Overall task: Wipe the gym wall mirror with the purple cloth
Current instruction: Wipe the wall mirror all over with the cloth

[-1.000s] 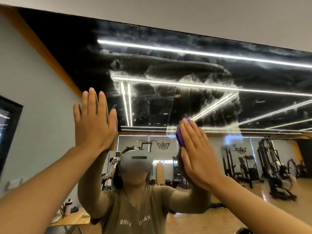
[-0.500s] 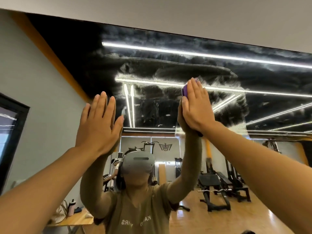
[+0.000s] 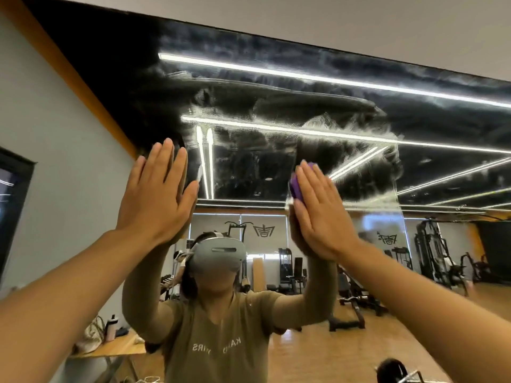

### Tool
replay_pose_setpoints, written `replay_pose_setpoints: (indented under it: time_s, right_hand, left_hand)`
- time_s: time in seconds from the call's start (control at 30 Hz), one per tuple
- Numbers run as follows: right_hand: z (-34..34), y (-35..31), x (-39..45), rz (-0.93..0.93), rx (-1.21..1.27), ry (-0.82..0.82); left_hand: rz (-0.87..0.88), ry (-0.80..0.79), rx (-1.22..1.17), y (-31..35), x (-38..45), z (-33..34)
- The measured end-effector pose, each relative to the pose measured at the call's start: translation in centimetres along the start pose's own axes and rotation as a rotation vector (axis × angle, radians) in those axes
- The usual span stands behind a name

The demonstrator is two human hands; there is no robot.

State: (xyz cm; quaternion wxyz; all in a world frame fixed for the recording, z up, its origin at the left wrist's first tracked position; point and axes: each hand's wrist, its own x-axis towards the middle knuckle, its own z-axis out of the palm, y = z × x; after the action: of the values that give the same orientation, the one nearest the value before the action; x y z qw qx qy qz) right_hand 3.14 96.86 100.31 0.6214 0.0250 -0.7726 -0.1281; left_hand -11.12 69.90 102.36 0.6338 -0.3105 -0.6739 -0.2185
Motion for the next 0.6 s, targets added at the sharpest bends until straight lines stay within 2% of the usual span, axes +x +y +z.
replay_pose_setpoints:
  time_s: [0.17, 0.27, 0.37, 0.5, 0.6]
  right_hand:
    - [-1.9, 1.6, 10.3, 0.148, -0.031, 0.034]
    - [-1.8, 1.5, 11.4, 0.181, -0.021, 0.062]
    - [-0.8, -0.3, 6.6, 0.104, 0.008, 0.078]
    - [0.8, -1.9, -3.9, -0.018, 0.054, 0.008]
    - [1.0, -1.3, -6.5, -0.087, 0.031, -0.056]
  left_hand:
    - [0.012, -0.003, 0.003, -0.3, -0.2, 0.3]
    - [0.019, 0.002, 0.002, -0.4, -0.1, 0.3]
    - [0.027, 0.005, -0.008, -0.5, -0.2, 0.1]
    - [0.034, 0.015, -0.007, -0.4, -0.3, 0.3]
    - [0.034, 0.035, 0.000, -0.3, -0.4, 0.7]
